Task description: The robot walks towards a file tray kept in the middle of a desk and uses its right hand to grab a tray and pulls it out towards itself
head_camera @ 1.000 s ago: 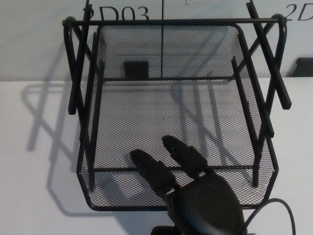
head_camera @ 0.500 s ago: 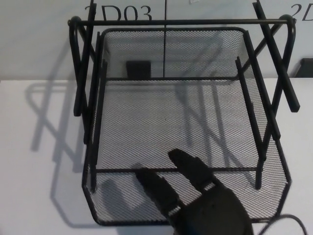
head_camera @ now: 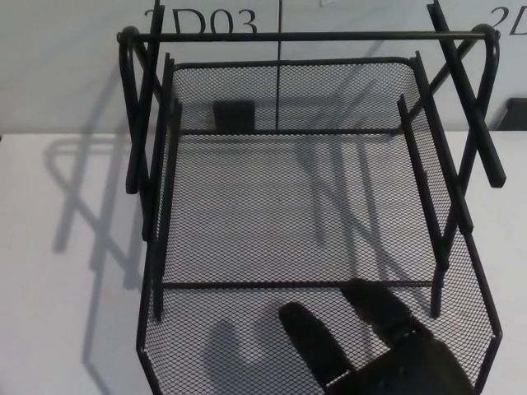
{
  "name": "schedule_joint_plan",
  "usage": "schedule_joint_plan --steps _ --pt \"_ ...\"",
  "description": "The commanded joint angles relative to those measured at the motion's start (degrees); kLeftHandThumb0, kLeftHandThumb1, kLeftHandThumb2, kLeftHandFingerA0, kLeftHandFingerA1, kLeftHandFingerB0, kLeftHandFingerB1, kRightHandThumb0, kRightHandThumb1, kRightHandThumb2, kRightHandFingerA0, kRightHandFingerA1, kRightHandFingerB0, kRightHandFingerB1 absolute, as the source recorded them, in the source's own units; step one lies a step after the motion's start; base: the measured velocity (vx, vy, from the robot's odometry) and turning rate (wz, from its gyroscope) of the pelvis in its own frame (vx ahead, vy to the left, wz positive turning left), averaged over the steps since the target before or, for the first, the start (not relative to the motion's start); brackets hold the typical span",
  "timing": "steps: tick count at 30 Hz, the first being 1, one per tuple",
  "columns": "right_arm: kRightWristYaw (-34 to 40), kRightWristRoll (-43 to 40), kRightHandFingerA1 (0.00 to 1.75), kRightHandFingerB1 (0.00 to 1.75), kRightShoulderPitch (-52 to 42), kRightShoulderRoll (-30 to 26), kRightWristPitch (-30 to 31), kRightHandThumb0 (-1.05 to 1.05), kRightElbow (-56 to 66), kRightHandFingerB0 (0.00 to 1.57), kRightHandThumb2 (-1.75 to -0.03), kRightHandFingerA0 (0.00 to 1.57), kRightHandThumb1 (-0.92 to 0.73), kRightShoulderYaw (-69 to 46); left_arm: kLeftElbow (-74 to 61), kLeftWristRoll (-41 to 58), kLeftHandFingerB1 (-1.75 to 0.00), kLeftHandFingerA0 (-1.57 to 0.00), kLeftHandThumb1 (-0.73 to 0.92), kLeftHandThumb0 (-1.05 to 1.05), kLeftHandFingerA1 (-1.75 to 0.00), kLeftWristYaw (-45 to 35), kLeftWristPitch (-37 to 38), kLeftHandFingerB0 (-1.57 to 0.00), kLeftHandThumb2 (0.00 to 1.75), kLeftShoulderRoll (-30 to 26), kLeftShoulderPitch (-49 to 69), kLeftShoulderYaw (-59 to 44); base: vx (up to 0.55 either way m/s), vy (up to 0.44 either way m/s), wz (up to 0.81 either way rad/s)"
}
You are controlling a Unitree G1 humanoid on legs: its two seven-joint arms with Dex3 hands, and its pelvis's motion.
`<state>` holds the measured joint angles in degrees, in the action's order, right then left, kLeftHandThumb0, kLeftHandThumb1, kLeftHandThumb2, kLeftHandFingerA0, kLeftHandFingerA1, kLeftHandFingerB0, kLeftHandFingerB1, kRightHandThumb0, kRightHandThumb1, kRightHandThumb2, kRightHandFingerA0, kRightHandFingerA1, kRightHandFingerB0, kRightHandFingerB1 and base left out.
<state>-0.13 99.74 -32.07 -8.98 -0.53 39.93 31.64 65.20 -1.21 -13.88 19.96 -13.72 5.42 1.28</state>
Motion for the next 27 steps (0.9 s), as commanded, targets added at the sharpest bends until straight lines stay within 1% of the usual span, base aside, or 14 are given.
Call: schedule_joint_plan --steps 1,2,4,7,8,11,12,13,15,17,18,22,26,27 --pt "-7.7 13.3 0.5 0.47 -22.8 -3.5 -0.4 -0.81 8.6 0.32 -0.92 0.46 -0.57 26.3 0.3 -1.4 -0.54 -0.78 0.44 -0.64 -0.67 -1.0 -0.3 -0.41 0.55 -3.4 -0.3 -0.1 0.0 0.0 0.0" --pt "-7.2 13.3 0.36 0.35 -23.2 -3.8 0.2 -0.74 8.0 0.4 -0.61 0.53 -0.66 26.6 0.1 -1.1 -0.59 -0.75 0.31 -0.63 -0.75 -1.5 -0.2 -0.36 0.8 -3.4 -0.2 -0.3 0.0 0.0 0.0" --pt "-6.6 13.3 0.36 0.34 -24.0 -4.2 1.5 -0.75 6.6 0.42 -0.61 0.52 -0.65 27.2 0.4 -1.4 -0.54 -0.72 0.44 -0.66 -0.67 -1.6 0.6 -0.4 0.54 -3.6 -0.1 -0.1 0.0 0.0 0.0" --pt "-5.5 13.3 0.36 0.35 -24.8 -4.6 3.5 -0.75 4.3 0.4 -0.61 0.51 -0.66 27.9 0.2 -0.8 -0.55 -0.72 0.44 -0.66 -0.68 -2.1 0.6 -0.42 0.54 -3.4 0.0 -0.5 0.0 0.0 0.0" --pt "-5.1 13.3 0.36 0.36 -24.9 -4.6 4.0 -0.77 2.7 0.41 -0.61 0.5 -0.66 27.7 -0.7 -1.9 -0.6 -0.72 0.33 -0.67 -0.75 -1.5 1.0 -0.37 0.82 -3.8 0.3 0.4 0.0 0.0 0.0" --pt "-4.7 12.8 0.36 0.36 -25.2 -5.1 4.9 -0.75 1.3 0.41 -0.61 0.5 -0.66 27.7 -1.3 -2.0 -0.54 -0.76 0.45 -0.65 -0.75 -1.4 0.8 -0.41 0.54 -3.9 0.5 0.5 0.0 0.0 0.0" --pt "-4.6 12.1 0.36 0.36 -25.3 -5.5 4.9 -0.75 1.0 0.42 -0.61 0.5 -0.66 27.6 -0.6 -1.8 -0.59 -0.75 0.32 -0.66 -0.74 -1.8 1.2 -0.37 0.81 -3.9 0.3 0.3 0.0 0.0 0.0" --pt "-3.7 11.1 0.37 0.36 -25.4 -6.0 5.0 -0.75 0.6 0.42 -0.61 0.51 -0.65 27.5 -0.1 -1.1 -0.52 -0.8 0.43 -0.59 -0.65 -2.0 0.2 -0.42 0.54 -3.6 -0.2 -0.3 0.0 0.0 0.0" --pt "-1.0 9.2 0.39 0.4 -25.8 -7.4 5.0 -0.77 0.0 0.42 -0.6 0.52 -0.63 27.6 0.5 -0.7 -0.59 -0.76 0.31 -0.57 -0.72 -1.4 -1.2 -0.38 0.79 -3.1 -0.9 -0.7 0.0 0.0 0.0" --pt "0.6 7.7 0.53 0.51 -26.2 -8.6 4.8 -0.82 -0.3 0.33 -0.93 0.46 -0.54 27.7 0.2 -1.8 -0.6 -0.75 0.31 -0.56 -0.72 -0.4 -1.2 -0.37 0.79 -3.2 -0.9 0.2 0.0 0.0 0.0" --pt "1.4 7.6 0.43 0.43 -26.1 -9.1 4.8 -0.78 -0.4 0.39 -0.6 0.51 -0.64 27.8 -0.2 -2.1 -0.61 -0.76 0.31 -0.59 -0.73 -0.2 -1.2 -0.37 0.81 -3.3 -0.8 0.4 0.0 0.0 0.0" --pt "2.5 6.1 0.45 0.44 -26.6 -11.4 4.2 -0.77 0.6 0.35 -0.6 0.48 -0.65 28.5 0.4 -2.6 -0.53 -0.82 0.43 -0.59 -0.64 -0.1 -0.8 -0.41 0.54 -3.6 -1.2 0.7 0.0 0.0 0.0" --pt "5.2 6.3 0.45 0.45 -26.5 -13.7 4.9 -0.83 -0.1 0.36 -0.61 0.5 -0.68 28.9 1.4 -1.9 -0.6 -0.77 0.31 -0.6 -0.72 -1.3 -0.1 -0.36 0.8 -3.7 -1.3 0.2 0.0 0.0 0.0" --pt "7.4 6.2 0.55 0.54 -25.6 -14.5 4.9 -0.83 -1.2 0.31 -0.97 0.45 -0.54 28.6 1.7 -1.4 -0.59 -0.77 0.31 -0.58 -0.72 -1.4 -0.7 -0.37 0.79 -3.4 -1.5 -0.3 0.0 0.0 0.0"
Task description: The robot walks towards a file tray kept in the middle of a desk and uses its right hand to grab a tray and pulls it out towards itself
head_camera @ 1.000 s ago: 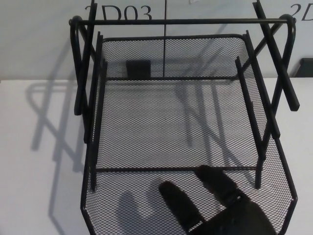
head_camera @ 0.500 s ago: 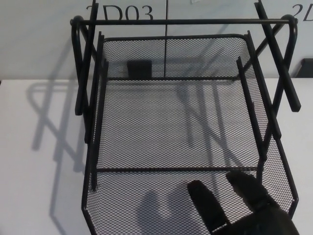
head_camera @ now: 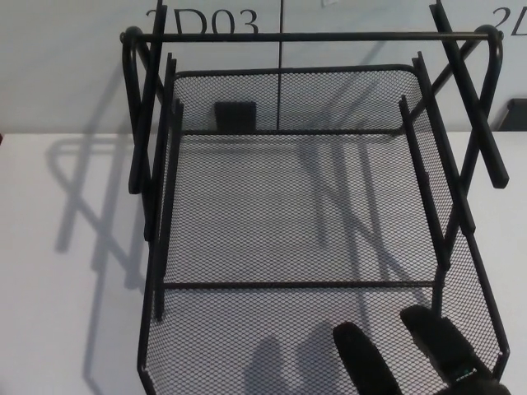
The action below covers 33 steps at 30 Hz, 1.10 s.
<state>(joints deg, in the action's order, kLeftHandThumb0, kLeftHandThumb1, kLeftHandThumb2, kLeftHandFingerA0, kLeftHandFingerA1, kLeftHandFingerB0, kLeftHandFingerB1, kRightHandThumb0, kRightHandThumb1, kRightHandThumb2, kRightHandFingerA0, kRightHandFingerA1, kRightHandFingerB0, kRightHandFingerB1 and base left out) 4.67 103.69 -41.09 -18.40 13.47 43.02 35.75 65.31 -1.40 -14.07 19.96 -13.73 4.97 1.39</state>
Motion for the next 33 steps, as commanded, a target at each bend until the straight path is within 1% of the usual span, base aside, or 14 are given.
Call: schedule_joint_plan --steps 1,2,5,13,15,17,21,22,24,25,26,28,29,33 --pt "2.7 2.0 0.47 0.48 -15.9 -5.9 -9.6 -0.87 -4.3 0.34 -0.62 0.52 -0.72 24.4 1.5 -1.1 -0.59 -0.76 0.31 -0.57 -0.72 -1.3 -0.6 -0.36 0.79 -3.4 -0.9 -0.4 0.0 0.0 0.0" --pt "3.0 1.8 0.47 0.49 -15.8 -6.2 -9.5 -0.88 -4.4 0.33 -0.63 0.52 -0.76 24.4 1.4 -1.0 -0.51 -0.82 0.44 -0.54 -0.62 -1.4 -0.6 -0.4 0.54 -3.4 -0.9 -0.5 0.0 0.0 0.0" --pt "14.3 1.9 0.49 0.52 -13.5 -6.9 -7.3 -0.71 -9.8 0.43 -0.63 0.63 -0.77 24.4 1.1 -1.0 -0.58 -0.77 0.32 -0.58 -0.71 -1.6 -0.5 -0.36 0.8 -3.5 -0.9 -0.4 0.0 0.0 0.0" --pt "17.4 -0.2 0.61 0.57 -16.6 -8.5 -3.7 -0.55 -9.7 0.39 -0.86 0.54 -0.48 27.6 -0.5 0.2 -0.59 -0.77 0.3 -0.55 -0.73 -2.7 -1.1 -0.36 0.77 -3.4 -0.6 -1.4 0.0 0.0 0.0" --pt "22.5 -0.5 0.62 0.58 -15.2 -8.5 -2.7 -0.55 -12.9 0.43 -0.86 0.6 -0.48 27.3 -0.5 0.3 -0.52 -0.83 0.41 -0.55 -0.65 -3.3 -0.6 -0.39 0.54 -3.6 -0.5 -1.3 0.0 0.0 0.0" --pt "24.6 -1.7 0.5 0.48 -15.2 -8.6 -2.0 -0.51 -14.3 0.51 -0.58 0.68 -0.59 27.6 -0.2 0.1 -0.58 -0.75 0.31 -0.55 -0.71 -3.0 -1.3 -0.33 0.78 -3.5 -0.7 -1.3 0.0 0.0 0.0" --pt "27.2 -4.2 0.51 0.48 -13.4 -9.8 -2.4 -0.51 -14.6 0.52 -0.59 0.67 -0.6 27.8 0.0 -0.6 -0.51 -0.79 0.43 -0.52 -0.63 -2.1 -1.0 -0.41 0.54 -3.6 -0.8 -0.9 0.0 0.0 0.0" --pt "27.2 -4.6 0.63 0.59 -13.2 -10.5 -2.6 -0.53 -13.6 0.42 -0.88 0.59 -0.49 27.7 -0.7 0.0 -0.59 -0.78 0.3 -0.54 -0.72 -2.6 -1.5 -0.37 0.77 -3.5 -0.7 -1.2 0.0 0.0 0.0" --pt "26.5 -5.0 0.63 0.59 -12.8 -11.5 -2.5 -0.54 -12.3 0.4 -0.88 0.58 -0.48 27.7 -1.0 0.2 -0.59 -0.77 0.3 -0.54 -0.72 -3.0 -1.8 -0.36 0.77 -3.5 -0.7 -1.3 0.0 0.0 0.0" --pt "29.8 -6.2 0.5 0.47 -11.6 -11.8 -3.1 -0.52 -13.0 0.47 -0.58 0.67 -0.57 27.5 -0.5 0.1 -0.59 -0.77 0.3 -0.55 -0.72 -2.9 -1.6 -0.36 0.77 -3.4 -0.9 -1.3 0.0 0.0 0.0" --pt "32.1 -8.7 0.61 0.55 -10.6 -12.6 -4.5 -0.57 -12.5 0.39 -0.88 0.54 -0.49 27.1 -0.3 0.2 -0.53 -0.81 0.42 -0.5 -0.63 -3.1 -1.6 -0.4 0.55 -3.5 -1.0 -1.4 0.0 0.0 0.0" --pt "30.1 -12.6 0.61 0.55 -10.1 -15.5 -6.6 -0.6 -7.1 0.35 -0.93 0.51 -0.55 26.4 -0.3 1.4 -0.61 -0.76 0.3 -0.5 -0.73 -4.1 -3.1 -0.37 0.79 -3.4 -1.3 -2.3 0.0 0.0 0.0" --pt "33.4 -13.3 0.49 0.42 -9.7 -16.3 -6.9 -0.54 -6.0 0.31 -0.6 0.48 -0.68 25.9 -1.0 0.0 -0.62 -0.76 0.31 -0.51 -0.73 -3.8 -1.4 -0.37 0.81 -4.1 -0.7 -1.2 0.0 0.0 0.0" --pt "37.4 -11.9 0.43 0.36 -10.2 -19.6 -6.1 -0.51 -1.9 0.34 -0.57 0.48 -0.57 25.0 -2.9 -0.5 -0.58 -0.8 0.4 -0.53 -0.69 -3.5 -1.9 -0.4 0.61 -4.4 0.1 -0.7 0.0 0.0 0.0"
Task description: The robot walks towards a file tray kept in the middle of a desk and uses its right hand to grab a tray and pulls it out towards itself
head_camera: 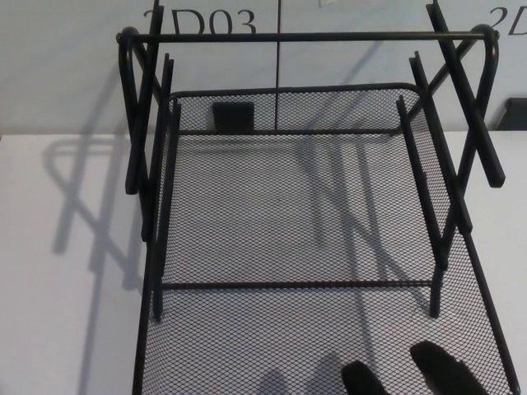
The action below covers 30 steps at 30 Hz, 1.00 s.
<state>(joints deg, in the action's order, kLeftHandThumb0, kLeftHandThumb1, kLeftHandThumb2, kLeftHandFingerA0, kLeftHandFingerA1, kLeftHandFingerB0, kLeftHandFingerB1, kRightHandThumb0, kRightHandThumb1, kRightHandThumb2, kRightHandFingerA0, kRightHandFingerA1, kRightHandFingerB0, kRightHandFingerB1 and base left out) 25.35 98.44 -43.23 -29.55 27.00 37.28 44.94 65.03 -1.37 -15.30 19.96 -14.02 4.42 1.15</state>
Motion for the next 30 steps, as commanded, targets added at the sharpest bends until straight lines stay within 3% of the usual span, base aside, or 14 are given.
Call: schedule_joint_plan --steps 1,6,9,10,16,17,18,19,23,24,25,26,28,30 --pt "19.5 -8.2 0.41 0.35 -7.5 -9.7 -20.8 -0.5 4.9 0.27 -0.59 0.41 -0.59 15.0 -3.6 -0.7 -0.59 -0.79 0.41 -0.57 -0.7 -2.3 -1.7 -0.39 0.6 -4.3 1.1 -0.3 0.0 0.0 0.0" --pt "21.4 -13.8 0.42 0.38 -8.5 -12.8 -23.7 -0.42 11.5 0.23 -0.57 0.36 -0.6 14.0 -7.1 0.6 -0.65 -0.71 0.27 -0.56 -0.78 -3.6 -2.9 -0.36 0.84 -4.2 2.7 -1.0 0.0 0.0 0.0" --pt "18.9 -16.4 0.42 0.4 -9.8 -17.3 -25.6 -0.48 17.3 0.26 -0.58 0.32 -0.6 13.3 -6.7 0.4 -0.63 -0.75 0.37 -0.52 -0.73 -3.3 -3.3 -0.37 0.62 -4.1 2.4 -1.0 0.0 0.0 0.0" --pt "18.4 -17.6 0.41 0.41 -10.1 -18.4 -26.2 -0.48 18.3 0.25 -0.59 0.31 -0.62 13.2 -6.6 0.3 -0.65 -0.71 0.28 -0.53 -0.77 -3.1 -3.3 -0.36 0.81 -4.0 2.3 -1.0 0.0 0.0 0.0" --pt "18.9 -26.6 0.45 0.39 -9.8 -24.7 -30.2 -0.35 17.9 0.31 -0.59 0.34 -0.64 10.5 -5.6 0.5 -0.63 -0.72 0.29 -0.54 -0.75 -3.7 -2.6 -0.33 0.81 -4.0 2.2 -1.2 0.0 0.0 0.0" --pt "18.7 -27.5 0.44 0.38 -9.8 -26.4 -30.6 -0.35 17.8 0.3 -0.59 0.33 -0.66 9.6 -5.3 0.4 -0.6 -0.74 0.39 -0.51 -0.69 -3.4 -2.6 -0.36 0.58 -4.0 2.1 -1.2 0.0 0.0 0.0" --pt "14.1 -31.8 0.39 0.37 -12.3 -34.5 -30.7 -0.37 21.5 0.23 -0.62 0.27 -0.73 6.1 -5.0 0.4 -0.65 -0.77 0.28 -0.54 -0.77 -3.2 -2.5 -0.37 0.79 -3.9 1.4 -1.3 0.0 0.0 0.0" --pt "13.0 -34.2 0.38 0.36 -13.1 -37.6 -31.5 -0.38 22.5 0.23 -0.63 0.25 -0.77 4.7 -4.9 0.7 -0.63 -0.8 0.37 -0.51 -0.73 -3.4 -2.5 -0.38 0.58 -3.9 1.2 -1.4 0.0 0.0 0.0" --pt "12.5 -48.1 0.37 0.34 -21.0 -48.3 -41.1 -0.55 22.7 0.26 -0.65 0.19 -0.89 -6.1 -4.0 1.5 -0.63 -0.89 0.35 -0.45 -0.74 -4.5 -1.3 -0.38 0.61 -3.8 0.8 -2.1 0.0 0.0 0.0" --pt "11.9 -50.0 0.51 0.51 -23.0 -51.6 -43.4 -0.32 22.7 0.0 -1.17 0.0 -0.66 -10.9 -3.9 1.5 -0.63 -0.9 0.34 -0.46 -0.74 -4.5 -1.3 -0.38 0.6 -3.9 0.8 -2.1 0.0 0.0 0.0" --pt "14.5 -48.7 0.41 0.27 -24.2 -54.4 -40.5 -0.55 22.7 0.09 -0.64 0.07 -0.75 -11.5 -3.8 1.3 -0.63 -0.91 0.35 -0.47 -0.73 -4.3 -1.6 -0.39 0.59 -3.9 0.7 -2.0 0.0 0.0 0.0" --pt "19.8 -43.7 0.49 0.37 -19.3 -51.8 -36.6 -0.5 21.0 0.21 -0.61 0.2 -0.69 -5.6 -4.0 1.3 -0.62 -0.88 0.36 -0.46 -0.73 -4.3 -1.9 -0.38 0.59 -3.9 0.7 -1.9 0.0 0.0 0.0" --pt "35.6 -41.2 0.5 0.42 -10.4 -43.7 -46.7 -0.44 -3.4 0.39 -0.62 0.27 -0.76 -2.5 -3.9 0.4 -0.6 -0.85 0.38 -0.49 -0.71 -3.8 -1.7 -0.38 0.57 -4.1 0.5 -1.3 0.0 0.0 0.0" --pt "35.9 -41.9 0.5 0.42 -9.9 -43.7 -47.7 -0.44 -4.7 0.39 -0.62 0.27 -0.76 -2.6 -3.4 1.1 -0.62 -0.88 0.37 -0.48 -0.73 -4.4 -2.0 -0.38 0.58 -4.0 0.3 -1.9 0.0 0.0 0.0"
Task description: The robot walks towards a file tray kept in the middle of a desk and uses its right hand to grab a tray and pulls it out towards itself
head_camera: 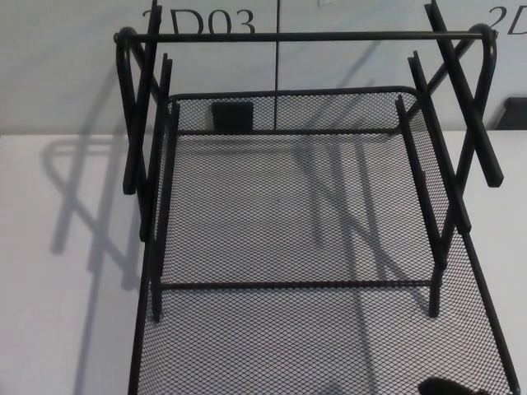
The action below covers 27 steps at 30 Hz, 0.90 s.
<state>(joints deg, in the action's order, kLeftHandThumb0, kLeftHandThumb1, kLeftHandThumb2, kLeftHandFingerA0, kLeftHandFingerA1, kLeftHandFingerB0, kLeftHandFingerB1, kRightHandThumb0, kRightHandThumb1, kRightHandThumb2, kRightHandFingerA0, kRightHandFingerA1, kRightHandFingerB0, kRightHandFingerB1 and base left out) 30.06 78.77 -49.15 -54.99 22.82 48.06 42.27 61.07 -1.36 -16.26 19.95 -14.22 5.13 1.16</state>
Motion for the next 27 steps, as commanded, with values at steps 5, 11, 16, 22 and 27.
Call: schedule_joint_plan --steps 5,11,16,22,27 --pt "31.4 -22.6 0.5 0.42 -3.5 -18.4 -44.3 -0.44 -15.8 0.39 -0.62 0.27 -0.76 0.0 0.6 1.0 -0.63 -0.86 0.38 -0.51 -0.75 -3.1 -2.0 -0.36 0.6 -3.8 -0.2 -1.8 0.0 0.0 0.0" --pt "31.8 -22.9 0.5 0.42 -3.0 -18.7 -45.0 -0.44 -16.0 0.39 -0.62 0.27 -0.76 0.1 0.6 0.6 -0.63 -0.83 0.4 -0.53 -0.77 -3.6 -1.7 -0.32 0.61 -4.1 -0.1 -1.5 0.0 0.0 0.0" --pt "32.3 -23.0 0.5 0.42 -2.8 -18.8 -45.5 -0.44 -16.3 0.39 -0.62 0.27 -0.76 0.1 0.8 0.4 -0.65 -0.83 0.31 -0.63 -0.84 -3.5 -1.9 -0.3 0.84 -4.1 -0.1 -1.3 0.0 0.0 0.0" --pt "33.0 -23.1 0.5 0.42 -2.7 -18.9 -45.9 -0.44 -16.4 0.39 -0.62 0.27 -0.76 -0.1 0.5 0.2 -0.65 -0.82 0.32 -0.62 -0.86 -3.7 -2.1 -0.28 0.86 -4.1 -0.3 -1.1 0.0 0.0 0.0" --pt "33.1 -23.6 0.5 0.42 -2.2 -18.9 -46.8 -0.44 -16.8 0.39 -0.62 0.27 -0.76 -0.6 0.4 -0.1 -0.68 -0.76 0.43 -0.59 -0.85 -3.7 -2.2 -0.24 0.67 -4.0 -0.8 -0.9 0.0 0.0 0.0"
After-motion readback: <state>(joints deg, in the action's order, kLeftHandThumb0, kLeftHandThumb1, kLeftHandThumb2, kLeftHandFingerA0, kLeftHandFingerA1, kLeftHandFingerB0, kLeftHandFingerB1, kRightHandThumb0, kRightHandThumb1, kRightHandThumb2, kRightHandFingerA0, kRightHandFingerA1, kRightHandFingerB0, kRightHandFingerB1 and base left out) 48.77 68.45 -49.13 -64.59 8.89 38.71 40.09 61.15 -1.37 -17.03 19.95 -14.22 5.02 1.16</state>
